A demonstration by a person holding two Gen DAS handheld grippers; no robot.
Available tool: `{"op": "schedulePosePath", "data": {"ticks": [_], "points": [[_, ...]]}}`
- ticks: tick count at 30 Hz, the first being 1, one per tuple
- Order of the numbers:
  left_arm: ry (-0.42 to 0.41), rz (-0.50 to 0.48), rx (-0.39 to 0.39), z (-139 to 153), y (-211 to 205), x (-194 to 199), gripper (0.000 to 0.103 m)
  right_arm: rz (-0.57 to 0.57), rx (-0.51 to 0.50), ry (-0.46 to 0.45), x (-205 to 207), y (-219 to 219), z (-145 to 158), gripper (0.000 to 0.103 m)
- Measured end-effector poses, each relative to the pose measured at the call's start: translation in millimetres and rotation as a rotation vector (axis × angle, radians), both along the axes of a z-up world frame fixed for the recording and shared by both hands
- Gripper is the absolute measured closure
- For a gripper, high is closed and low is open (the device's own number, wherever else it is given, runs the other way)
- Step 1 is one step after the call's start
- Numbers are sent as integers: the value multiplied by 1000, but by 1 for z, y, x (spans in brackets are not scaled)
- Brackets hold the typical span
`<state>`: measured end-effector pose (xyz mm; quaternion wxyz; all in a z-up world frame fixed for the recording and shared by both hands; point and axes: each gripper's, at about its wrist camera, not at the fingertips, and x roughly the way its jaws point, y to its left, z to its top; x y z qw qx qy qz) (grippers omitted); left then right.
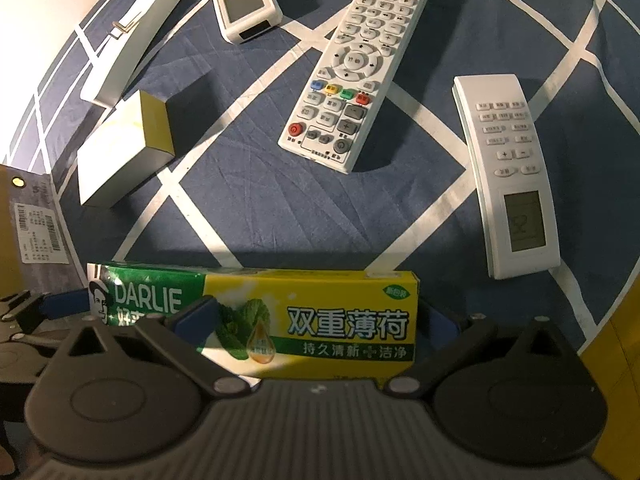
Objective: Organize objects
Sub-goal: 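Lift the toothpaste box with both grippers and carry it over the cardboard box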
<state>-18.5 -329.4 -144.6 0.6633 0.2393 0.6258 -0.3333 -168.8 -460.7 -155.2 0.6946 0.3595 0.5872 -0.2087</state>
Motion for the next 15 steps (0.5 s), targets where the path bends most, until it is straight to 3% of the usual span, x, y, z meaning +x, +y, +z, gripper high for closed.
{"op": "schedulePosePath", "data": {"ticks": [8, 15], "points": [[-25, -4, 2, 9, 0, -8, 0, -1, -33, -9, 0, 7, 10, 2], [-78, 3, -27, 36, 4, -15, 0, -1, -62, -59, -4, 10, 32, 2]]}}
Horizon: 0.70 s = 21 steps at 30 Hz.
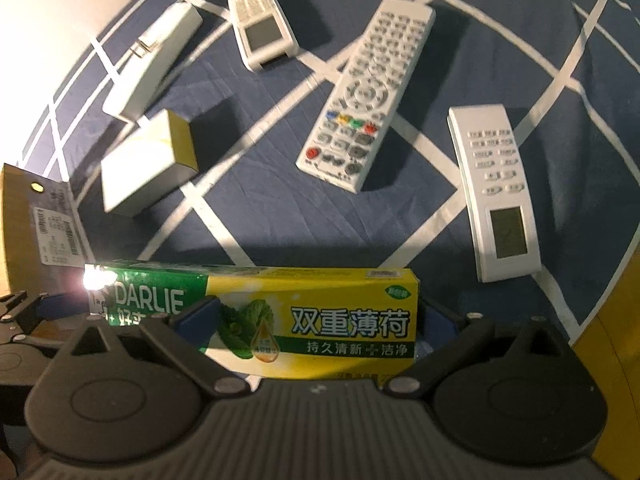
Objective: Organize objects
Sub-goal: 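Lift the toothpaste box with both grippers and carry it over the cardboard box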
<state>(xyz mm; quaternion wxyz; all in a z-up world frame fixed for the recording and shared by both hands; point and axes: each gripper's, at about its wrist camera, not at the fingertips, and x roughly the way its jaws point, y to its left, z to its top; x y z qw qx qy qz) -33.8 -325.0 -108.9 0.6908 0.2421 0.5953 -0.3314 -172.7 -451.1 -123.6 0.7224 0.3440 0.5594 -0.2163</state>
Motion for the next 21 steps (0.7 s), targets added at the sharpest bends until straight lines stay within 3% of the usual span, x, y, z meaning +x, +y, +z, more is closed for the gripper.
{"op": "schedulePosePath", "data": {"ticks": [9, 21], "points": [[-109, 72, -69, 52, 21, 2, 0, 61, -74, -110, 15, 13, 50, 2], [-231, 236, -144, 104, 92, 15, 0, 229, -162, -241, 58, 67, 107, 2]]}}
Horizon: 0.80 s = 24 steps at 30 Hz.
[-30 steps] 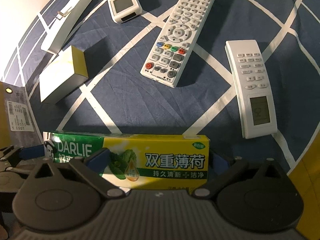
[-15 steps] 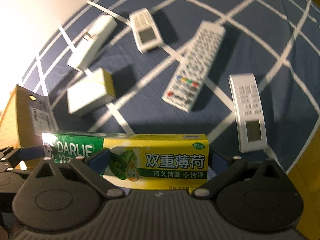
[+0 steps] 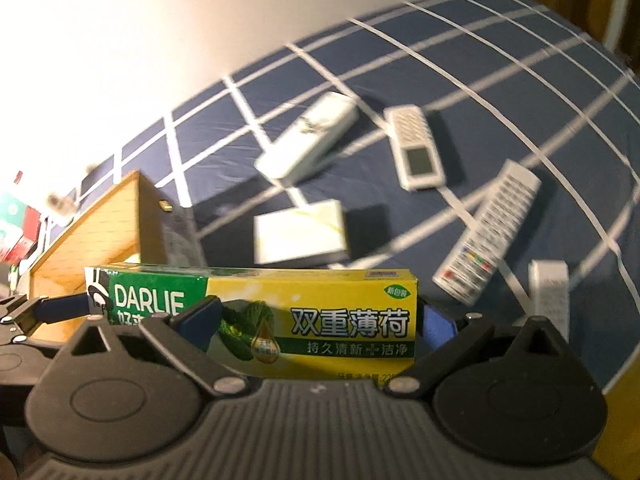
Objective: Organize objects
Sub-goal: 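Lift the toothpaste box with both grippers and carry it over the cardboard box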
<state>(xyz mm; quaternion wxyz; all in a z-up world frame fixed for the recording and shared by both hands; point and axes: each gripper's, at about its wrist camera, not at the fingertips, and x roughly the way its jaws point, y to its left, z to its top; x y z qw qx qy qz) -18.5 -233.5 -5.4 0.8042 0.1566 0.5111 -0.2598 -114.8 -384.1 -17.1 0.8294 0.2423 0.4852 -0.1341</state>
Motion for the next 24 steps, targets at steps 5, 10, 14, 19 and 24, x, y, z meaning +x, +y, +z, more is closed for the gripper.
{"op": "schedulePosePath", "data": {"ticks": [5, 10, 14, 19, 24], "points": [[-29, 86, -18, 11, 42, 6, 0, 91, -20, -32, 20, 38, 11, 2], [-47, 180, -26, 17, 92, 8, 0, 186, -28, -52, 39, 84, 17, 2], [-54, 253, -32, 18, 131, 9, 0, 252, -30, -63, 51, 121, 17, 2], [-59, 321, -43, 20, 175, 12, 0, 322, -44, -75, 64, 165, 20, 2], [-71, 372, -47, 23, 203, 19, 0, 380, -49, -80, 82, 194, 23, 2]]}}
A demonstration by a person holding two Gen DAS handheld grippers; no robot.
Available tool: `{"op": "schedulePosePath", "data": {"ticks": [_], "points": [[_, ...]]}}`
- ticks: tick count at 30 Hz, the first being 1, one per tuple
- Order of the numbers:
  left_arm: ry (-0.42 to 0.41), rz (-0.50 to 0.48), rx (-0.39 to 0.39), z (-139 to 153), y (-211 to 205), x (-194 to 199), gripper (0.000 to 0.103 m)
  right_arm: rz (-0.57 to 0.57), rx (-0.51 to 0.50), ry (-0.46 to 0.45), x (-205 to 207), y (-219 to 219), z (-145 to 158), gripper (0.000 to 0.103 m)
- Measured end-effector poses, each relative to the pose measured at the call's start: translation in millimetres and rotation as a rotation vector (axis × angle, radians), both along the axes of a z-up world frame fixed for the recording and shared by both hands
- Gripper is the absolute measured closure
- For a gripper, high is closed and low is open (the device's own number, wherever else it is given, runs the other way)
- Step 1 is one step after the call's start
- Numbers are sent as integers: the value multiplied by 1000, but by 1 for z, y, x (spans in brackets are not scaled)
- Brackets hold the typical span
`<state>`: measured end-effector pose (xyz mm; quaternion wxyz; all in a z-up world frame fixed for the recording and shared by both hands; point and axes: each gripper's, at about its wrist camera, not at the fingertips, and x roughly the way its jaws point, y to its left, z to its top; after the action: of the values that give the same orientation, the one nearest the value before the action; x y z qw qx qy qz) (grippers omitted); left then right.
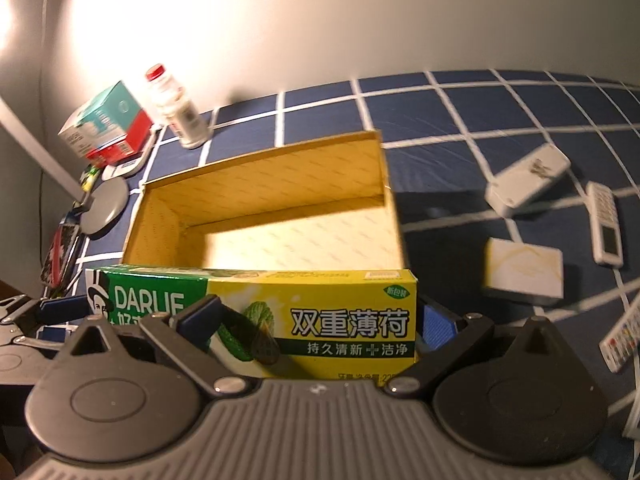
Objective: Organize objects
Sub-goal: 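Lift the toothpaste box with both grippers and carry it over the cardboard box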
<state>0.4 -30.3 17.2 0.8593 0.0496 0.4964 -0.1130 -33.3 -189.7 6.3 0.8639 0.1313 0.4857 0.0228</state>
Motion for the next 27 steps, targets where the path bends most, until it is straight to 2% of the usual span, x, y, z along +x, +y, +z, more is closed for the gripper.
{"op": "schedulePosePath", "data": {"ticks": [10, 17, 27], "points": [[32, 86, -27, -13, 26, 36, 0, 96, -34, 28, 53, 27, -6, 2], [80, 103, -11, -34, 24, 72, 1, 113, -18, 72, 95, 23, -32, 2], [140, 89, 52, -63, 14, 120, 1, 102, 18, 144, 146, 16, -72, 2]]}}
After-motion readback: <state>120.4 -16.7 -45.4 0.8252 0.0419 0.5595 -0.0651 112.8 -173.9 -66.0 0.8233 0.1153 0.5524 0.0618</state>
